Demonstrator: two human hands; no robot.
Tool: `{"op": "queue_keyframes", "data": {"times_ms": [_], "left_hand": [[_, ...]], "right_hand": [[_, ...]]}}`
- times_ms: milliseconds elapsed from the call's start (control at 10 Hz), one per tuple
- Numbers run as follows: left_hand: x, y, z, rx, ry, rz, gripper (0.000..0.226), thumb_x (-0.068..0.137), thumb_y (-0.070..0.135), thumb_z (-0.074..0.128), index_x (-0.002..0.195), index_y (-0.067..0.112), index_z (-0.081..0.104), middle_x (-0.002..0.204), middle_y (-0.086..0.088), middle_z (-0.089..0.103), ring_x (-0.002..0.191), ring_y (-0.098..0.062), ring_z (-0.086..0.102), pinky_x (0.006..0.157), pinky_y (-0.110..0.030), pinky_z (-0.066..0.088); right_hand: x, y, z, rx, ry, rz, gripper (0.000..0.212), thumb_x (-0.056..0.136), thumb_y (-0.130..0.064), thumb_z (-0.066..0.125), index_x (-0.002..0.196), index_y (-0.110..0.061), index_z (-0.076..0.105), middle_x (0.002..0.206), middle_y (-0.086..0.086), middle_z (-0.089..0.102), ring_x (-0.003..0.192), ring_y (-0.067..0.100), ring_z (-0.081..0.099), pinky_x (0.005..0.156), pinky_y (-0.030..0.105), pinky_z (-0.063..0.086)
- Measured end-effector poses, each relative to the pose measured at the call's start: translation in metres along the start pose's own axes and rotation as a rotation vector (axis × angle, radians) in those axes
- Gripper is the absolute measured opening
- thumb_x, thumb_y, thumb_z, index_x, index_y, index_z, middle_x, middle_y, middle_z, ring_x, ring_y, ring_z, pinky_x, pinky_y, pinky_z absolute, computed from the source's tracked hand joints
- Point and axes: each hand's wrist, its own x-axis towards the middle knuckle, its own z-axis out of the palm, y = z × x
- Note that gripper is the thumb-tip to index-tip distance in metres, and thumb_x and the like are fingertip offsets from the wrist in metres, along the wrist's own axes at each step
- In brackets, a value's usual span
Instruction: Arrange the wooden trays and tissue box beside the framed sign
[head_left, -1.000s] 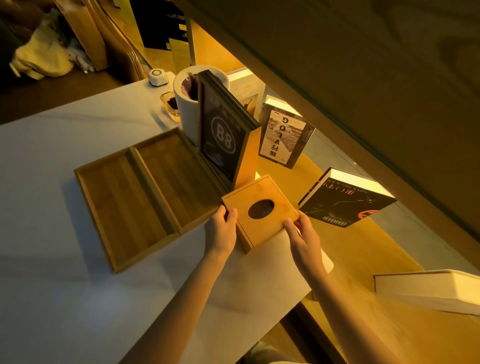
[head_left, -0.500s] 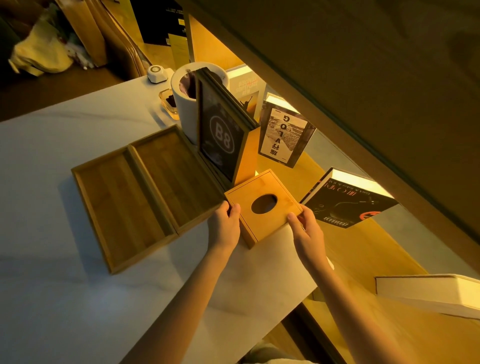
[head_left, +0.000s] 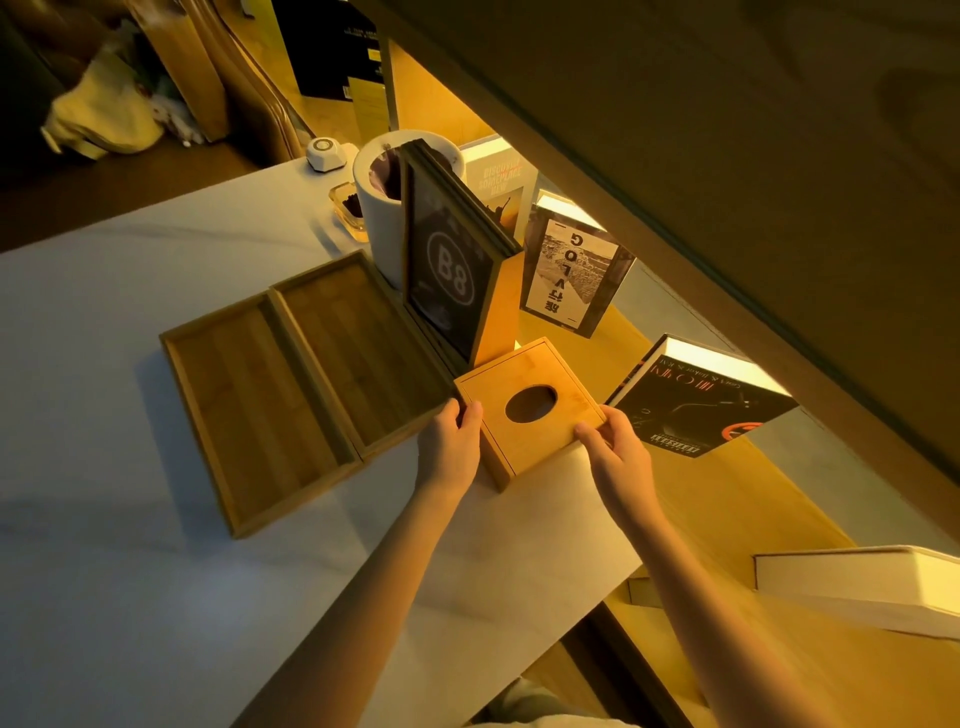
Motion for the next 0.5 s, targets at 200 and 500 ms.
{"op": "queue_keyframes", "data": {"times_ms": [200, 500], "left_hand": [[-0.014, -0.006, -0.026, 0.000, 0.072, -0.033, 0.037, 0.093, 0.019, 0.036, 0.125, 0.001, 0.045, 0.127, -0.018, 0.057, 0.117, -0.027, 0.052, 0.092, -0.030, 0.045], [-0.019, -0.001, -0.080, 0.207, 0.261, 0.158, 0.029, 0.091, 0.021, 0.043, 0.099, 0.001, 0.062, 0.087, -0.021, 0.070, 0.081, -0.028, 0.065, 0.056, -0.016, 0.036]], "right_hand": [[-0.007, -0.017, 0.017, -0.278, 0.123, -0.231, 0.041, 0.090, -0.016, 0.051, 0.129, -0.010, 0.042, 0.135, 0.014, 0.048, 0.125, 0.029, 0.043, 0.103, 0.045, 0.041], [-0.018, -0.076, 0.063, -0.382, -0.091, -0.526, 0.026, 0.091, -0.017, 0.049, 0.116, -0.010, 0.055, 0.122, 0.013, 0.060, 0.114, 0.026, 0.055, 0.091, 0.032, 0.046]]}}
